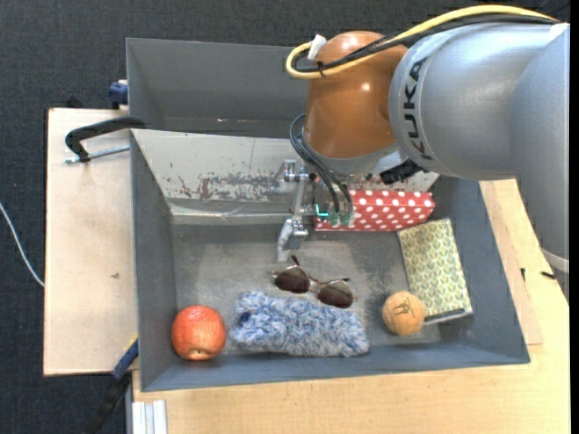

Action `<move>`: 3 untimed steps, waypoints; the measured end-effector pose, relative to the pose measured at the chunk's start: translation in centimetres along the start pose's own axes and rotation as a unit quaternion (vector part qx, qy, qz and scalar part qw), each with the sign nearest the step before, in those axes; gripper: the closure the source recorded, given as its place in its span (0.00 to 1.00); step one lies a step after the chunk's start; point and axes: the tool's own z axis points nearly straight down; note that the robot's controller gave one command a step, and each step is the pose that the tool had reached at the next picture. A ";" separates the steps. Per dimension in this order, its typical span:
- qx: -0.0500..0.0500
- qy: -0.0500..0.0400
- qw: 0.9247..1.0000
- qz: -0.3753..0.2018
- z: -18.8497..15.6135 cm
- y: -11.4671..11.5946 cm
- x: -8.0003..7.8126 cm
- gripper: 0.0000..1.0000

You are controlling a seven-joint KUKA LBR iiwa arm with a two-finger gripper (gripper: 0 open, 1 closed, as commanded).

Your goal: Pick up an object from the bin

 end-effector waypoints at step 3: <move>0.001 0.000 0.999 -0.049 6.1 -4.0 4.4 0.00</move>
Offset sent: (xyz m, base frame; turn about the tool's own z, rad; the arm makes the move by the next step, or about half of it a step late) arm -0.0692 -0.0535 -0.0947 -0.0841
